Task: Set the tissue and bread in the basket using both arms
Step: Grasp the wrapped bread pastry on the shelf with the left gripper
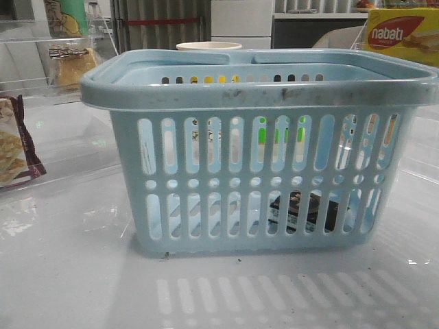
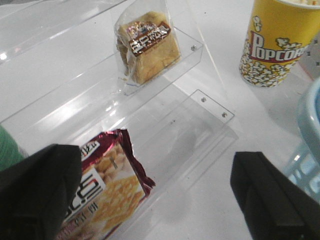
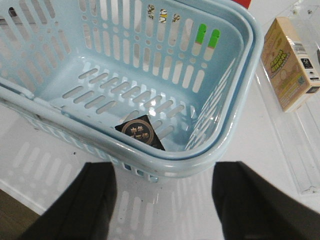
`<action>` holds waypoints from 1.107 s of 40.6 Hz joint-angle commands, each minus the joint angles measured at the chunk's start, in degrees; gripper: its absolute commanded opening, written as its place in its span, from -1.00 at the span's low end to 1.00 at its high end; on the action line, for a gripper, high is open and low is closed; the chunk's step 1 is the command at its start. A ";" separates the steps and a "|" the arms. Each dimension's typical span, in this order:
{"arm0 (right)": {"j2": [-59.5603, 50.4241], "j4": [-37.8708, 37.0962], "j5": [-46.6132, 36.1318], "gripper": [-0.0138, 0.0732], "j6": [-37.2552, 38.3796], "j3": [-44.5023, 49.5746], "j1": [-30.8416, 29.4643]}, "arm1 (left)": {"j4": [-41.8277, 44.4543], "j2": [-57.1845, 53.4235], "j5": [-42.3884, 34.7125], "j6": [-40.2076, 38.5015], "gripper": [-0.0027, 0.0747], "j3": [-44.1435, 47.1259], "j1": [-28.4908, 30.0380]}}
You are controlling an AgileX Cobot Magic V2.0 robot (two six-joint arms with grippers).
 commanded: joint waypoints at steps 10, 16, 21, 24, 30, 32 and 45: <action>-0.53 -0.97 -3.68 0.53 -0.69 -1.59 -0.07 | 2.44 17.18 -4.86 0.00 0.75 -18.64 -0.11; -0.53 -0.97 -3.68 0.53 -0.69 -1.59 -0.07 | 2.44 23.70 -4.03 0.00 0.75 -25.77 0.94; -0.53 -0.97 -3.68 0.53 -0.69 -1.59 -0.07 | 2.44 28.04 -2.39 0.00 0.75 -30.83 2.13; -0.53 -0.97 -3.68 0.53 -0.69 -1.59 -0.07 | 2.22 30.28 -2.51 0.00 0.75 -33.08 2.55; -0.53 -0.97 -3.68 0.53 -0.69 -1.59 -0.07 | 1.99 34.06 -4.51 0.00 0.75 -36.04 2.55; -0.53 -0.97 -3.68 0.53 -0.69 -1.59 -0.07 | 1.99 34.94 -5.79 0.00 0.75 -36.30 2.55; -0.53 -0.97 -3.68 0.53 -0.69 -1.59 -0.07 | 1.99 37.51 -8.84 0.00 0.56 -36.30 2.43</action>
